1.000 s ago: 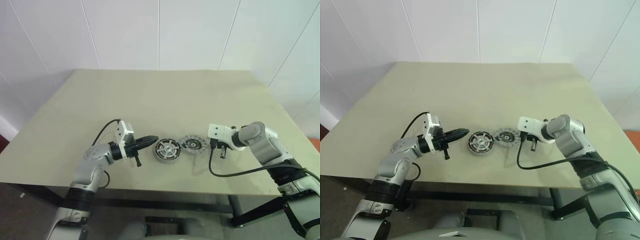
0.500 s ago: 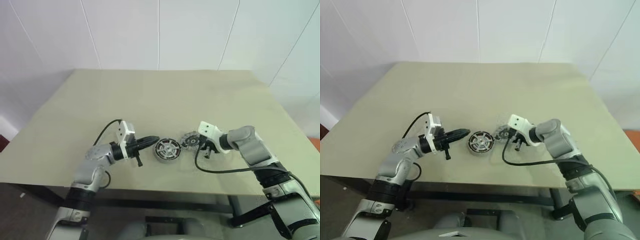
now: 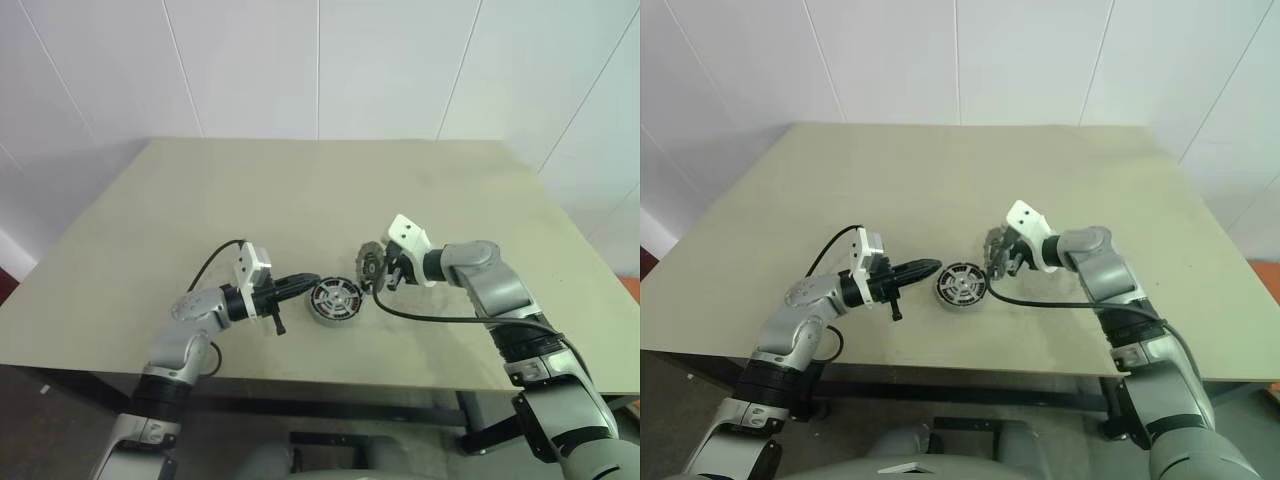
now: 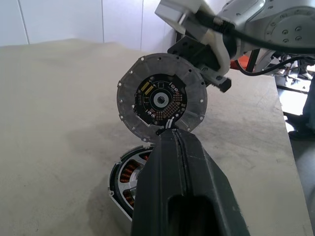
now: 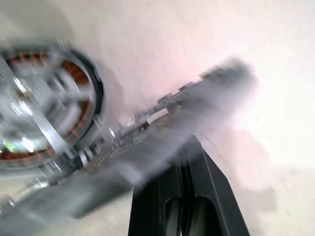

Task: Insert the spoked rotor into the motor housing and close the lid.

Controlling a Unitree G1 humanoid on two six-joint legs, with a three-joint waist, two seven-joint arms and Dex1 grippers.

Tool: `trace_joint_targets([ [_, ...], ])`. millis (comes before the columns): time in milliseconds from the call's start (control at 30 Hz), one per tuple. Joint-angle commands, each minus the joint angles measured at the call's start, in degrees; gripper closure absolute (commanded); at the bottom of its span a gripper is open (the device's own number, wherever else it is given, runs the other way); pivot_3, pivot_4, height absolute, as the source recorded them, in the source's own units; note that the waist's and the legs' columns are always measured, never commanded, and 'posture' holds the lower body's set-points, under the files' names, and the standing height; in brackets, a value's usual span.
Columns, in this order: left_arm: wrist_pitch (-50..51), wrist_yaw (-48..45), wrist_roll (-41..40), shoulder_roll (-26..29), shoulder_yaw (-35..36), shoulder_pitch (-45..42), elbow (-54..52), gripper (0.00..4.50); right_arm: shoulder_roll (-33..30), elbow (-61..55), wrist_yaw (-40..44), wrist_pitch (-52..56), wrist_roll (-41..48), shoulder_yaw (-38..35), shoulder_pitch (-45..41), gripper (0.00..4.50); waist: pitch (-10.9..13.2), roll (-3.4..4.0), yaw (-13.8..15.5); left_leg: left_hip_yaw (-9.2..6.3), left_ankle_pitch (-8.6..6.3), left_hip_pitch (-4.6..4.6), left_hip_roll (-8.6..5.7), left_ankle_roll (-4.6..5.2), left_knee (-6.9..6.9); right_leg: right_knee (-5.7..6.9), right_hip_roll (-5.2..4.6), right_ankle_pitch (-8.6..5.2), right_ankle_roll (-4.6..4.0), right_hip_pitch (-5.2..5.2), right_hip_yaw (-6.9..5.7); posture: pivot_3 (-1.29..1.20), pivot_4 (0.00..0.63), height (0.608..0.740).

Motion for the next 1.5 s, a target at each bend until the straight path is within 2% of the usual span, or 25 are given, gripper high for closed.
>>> trace_joint_targets([
  [33, 0.06, 0.03, -0.29, 0.45, 1.01, -1.68, -0.48, 4.50, 0.42, -5.81, 2.52, 4.58, 6.22, -2.88, -0.84, 4.45, 0.00, 0.00, -0.01, 0.00, 0.00, 0.00, 0.00, 0.00, 0.00, 0.00, 0.00, 0.00, 0.00, -0.01, 0.00, 0.00, 0.000, 0.740],
  [367, -1.54, 0.02, -0.08, 1.24, 2.71, -3.06, 1.90, 4.50, 2.73, -11.28, 2.36, 12.73, 14.77, -2.34, 1.35, 4.45, 0.00, 0.01, 0.00, -0.02, 0.00, -0.03, 0.00, 0.00, -0.01, -0.02, -0.02, 0.00, 0.00, -0.03, 0.00, 0.00, 0.000, 0.740],
  [600, -2.86, -0.08, 0.09, 1.20, 2.99, -3.10, 2.93, 4.50, 4.86, -9.82, -1.86, 11.07, 11.53, 3.16, 4.05, 4.45, 0.00, 0.00, -0.01, -0.02, -0.01, -0.05, 0.00, -0.01, -0.02, -0.02, -0.02, 0.00, 0.00, -0.06, -0.01, 0.00, 0.000, 0.740],
  [833, -3.67, -0.34, 0.19, 1.42, 3.11, -2.88, 3.55, 4.50, 1.99, -7.38, -2.51, 6.91, 5.70, 9.67, 6.28, 4.45, -0.06, 0.00, -0.02, -0.01, -0.01, 0.04, 0.00, -0.02, -0.02, -0.03, -0.03, 0.00, 0.01, 0.05, -0.01, 0.00, 0.000, 0.740],
  [1067, -4.31, -0.48, 0.40, 1.49, 2.85, -2.88, 4.23, 4.50, 1.11, -2.86, -5.07, 0.96, 2.85, 8.45, 5.25, 4.45, -0.13, -0.08, 0.01, -0.02, -0.01, 0.14, 0.00, -0.01, 0.00, -0.03, -0.02, -0.02, 0.02, 0.16, -0.07, 0.00, 0.000, 0.740],
  [1200, -4.54, -0.56, 0.62, 1.37, 2.73, -3.01, 4.50, 4.50, 1.56, -2.65, -4.70, 1.07, 5.29, 5.17, 5.60, 4.45, -0.14, -0.10, 0.09, -0.03, -0.01, 0.15, 0.00, -0.01, 0.00, -0.03, -0.01, -0.02, 0.02, 0.18, -0.07, 0.00, 0.000, 0.740],
  [1300, -4.66, -0.62, 0.73, 1.21, 2.72, -3.06, 4.72, 4.50, 0.71, -3.49, -3.66, 2.16, 5.73, 4.68, 7.72, 3.86, -0.14, -0.10, 0.10, -0.03, 0.00, 0.11, 0.00, 0.00, 0.00, -0.05, -0.02, -0.02, 0.02, 0.16, -0.07, 0.00, 0.000, 0.740],
  [1500, -4.61, -0.83, 0.95, 1.25, 2.77, -3.28, 5.19, 4.50, 1.55, -4.77, -3.73, 4.69, 7.76, 3.22, 9.54, 1.96, -0.16, -0.13, 0.03, -0.04, -0.01, 0.11, 0.01, 0.00, -0.01, -0.07, -0.03, -0.02, 0.02, 0.17, -0.07, 0.00, 0.000, 0.740],
])
